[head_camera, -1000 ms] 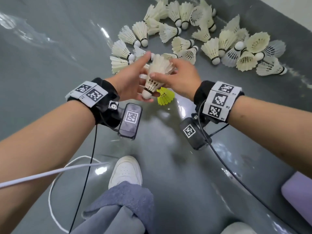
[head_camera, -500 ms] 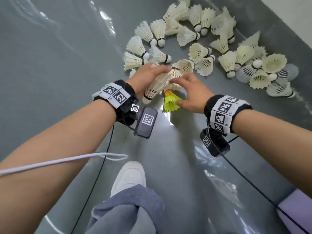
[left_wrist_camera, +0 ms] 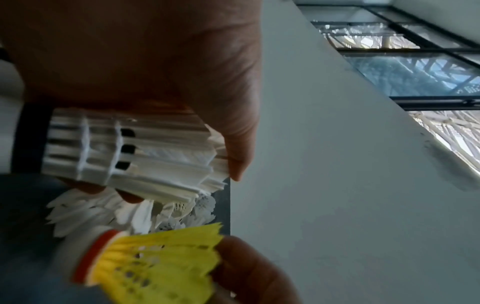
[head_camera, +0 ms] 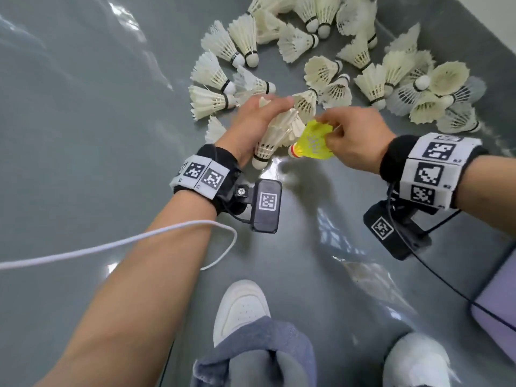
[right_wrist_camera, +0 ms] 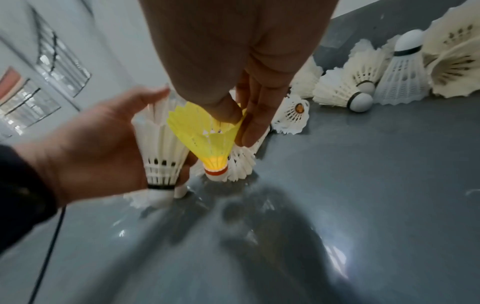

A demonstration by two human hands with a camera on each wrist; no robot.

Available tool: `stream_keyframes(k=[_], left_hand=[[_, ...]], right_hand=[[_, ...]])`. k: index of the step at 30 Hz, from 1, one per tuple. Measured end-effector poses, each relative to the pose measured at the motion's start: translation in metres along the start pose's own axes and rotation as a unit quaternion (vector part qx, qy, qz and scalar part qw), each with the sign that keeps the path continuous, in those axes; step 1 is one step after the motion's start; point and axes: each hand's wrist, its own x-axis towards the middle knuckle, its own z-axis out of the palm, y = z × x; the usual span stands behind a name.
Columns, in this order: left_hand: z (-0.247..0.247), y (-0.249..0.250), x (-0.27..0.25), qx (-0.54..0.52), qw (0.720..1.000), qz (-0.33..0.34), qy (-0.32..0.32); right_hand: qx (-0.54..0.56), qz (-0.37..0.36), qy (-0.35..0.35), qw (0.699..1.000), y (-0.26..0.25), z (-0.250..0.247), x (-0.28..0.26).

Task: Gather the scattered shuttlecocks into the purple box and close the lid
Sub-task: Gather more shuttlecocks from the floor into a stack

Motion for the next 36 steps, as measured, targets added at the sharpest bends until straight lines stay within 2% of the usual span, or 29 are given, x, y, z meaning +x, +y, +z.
stream_keyframes(k=[4, 6, 8, 11, 14, 17, 21, 24, 27, 30, 33, 36], left_hand=[[0.01, -0.02, -0.009, -0.016, 1.0, 0.002, -0.008], [0.014, -0.027, -0.009, -0.012, 0.999, 0.001, -0.032], [0.015, -0.025, -0.011, 0.02, 1.0, 0.01, -0.021], [0.016, -0.017, -0.016, 0.103, 0.994, 0.034, 0.017], [0.024, -0.011, -0.025, 0.155, 0.987, 0.05, 0.005], [0.033, -0.009, -0.03, 0.173, 0.983, 0.068, 0.0], [0.037, -0.014, -0.033, 0.131, 0.988, 0.081, 0.009], [0.032, -0.024, -0.035, 0.139, 0.986, 0.092, 0.028], [0.023, -0.036, -0.036, 0.131, 0.987, 0.073, 0.05], [0.012, -0.046, -0.034, 0.115, 0.99, 0.054, 0.06], [0.006, -0.053, -0.032, 0.105, 0.991, 0.044, 0.075], [0.007, -0.055, -0.029, 0.103, 0.991, 0.039, 0.079]], right_hand=[[0.031, 0.075, 0.036, 0.996, 0.002, -0.016, -0.003], [0.082, 0.107, 0.06, 0.989, 0.003, -0.019, 0.002], [0.138, 0.132, 0.087, 0.978, 0.003, -0.023, 0.008], [0.181, 0.125, 0.12, 0.968, 0.007, -0.033, 0.018], [0.242, 0.101, 0.082, 0.962, 0.004, -0.038, 0.023], [0.205, 0.039, -0.011, 0.978, 0.004, -0.028, 0.024], [0.157, -0.004, -0.059, 0.986, 0.006, -0.014, 0.028], [0.142, -0.011, -0.054, 0.988, 0.011, -0.012, 0.032], [0.057, -0.032, -0.017, 0.998, 0.019, -0.011, 0.038], [-0.028, -0.069, -0.063, 0.995, 0.023, -0.002, 0.04], [-0.068, -0.09, -0.109, 0.988, 0.023, 0.012, 0.04], [-0.057, -0.088, -0.076, 0.992, 0.021, 0.021, 0.044]])
